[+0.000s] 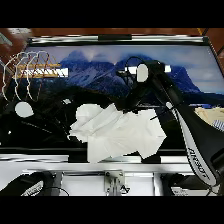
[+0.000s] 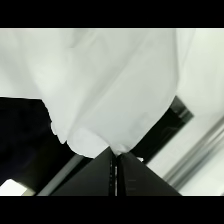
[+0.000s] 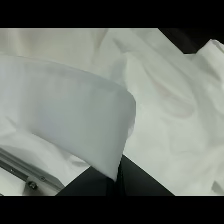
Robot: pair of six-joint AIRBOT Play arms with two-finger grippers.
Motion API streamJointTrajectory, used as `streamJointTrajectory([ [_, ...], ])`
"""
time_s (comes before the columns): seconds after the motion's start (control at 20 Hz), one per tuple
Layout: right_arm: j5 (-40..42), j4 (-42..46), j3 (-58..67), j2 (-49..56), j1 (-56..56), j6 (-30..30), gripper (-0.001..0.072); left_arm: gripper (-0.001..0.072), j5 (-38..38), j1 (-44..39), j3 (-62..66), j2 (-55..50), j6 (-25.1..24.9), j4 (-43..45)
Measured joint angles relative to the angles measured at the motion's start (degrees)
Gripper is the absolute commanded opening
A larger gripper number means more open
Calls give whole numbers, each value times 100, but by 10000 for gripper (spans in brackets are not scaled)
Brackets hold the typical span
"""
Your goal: Fold the shirts.
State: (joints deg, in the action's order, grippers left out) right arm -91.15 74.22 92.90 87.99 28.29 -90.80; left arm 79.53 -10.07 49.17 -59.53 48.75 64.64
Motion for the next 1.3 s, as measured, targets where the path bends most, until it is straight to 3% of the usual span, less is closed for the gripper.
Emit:
streamJointTrajectory([
  [0.4,-669,-175,192,-341,0,2,75,44,1362,1919,205,-949,-1032,-2203],
  [0.7,693,-295,201,-361,0,-267,75,46,1569,2358,494,-2389,-1252,-2743],
  [0.8,1314,-299,201,-289,0,-431,75,59,1528,2400,756,-2909,-1154,-2806],
  [0.85,1526,-302,201,-221,0,-479,75,103,1504,2411,925,-3128,-1056,-2848],
  [0.95,1749,-310,201,-31,0,-577,75,291,1467,2426,1255,-3429,-887,-2848],
  [1.1,1755,-310,201,236,0,-616,75,292,1143,2435,1770,-3639,-511,-2367],
  [1.3,1528,-138,201,363,0,-542,75,291,927,2437,2465,-3652,372,-1150],
])
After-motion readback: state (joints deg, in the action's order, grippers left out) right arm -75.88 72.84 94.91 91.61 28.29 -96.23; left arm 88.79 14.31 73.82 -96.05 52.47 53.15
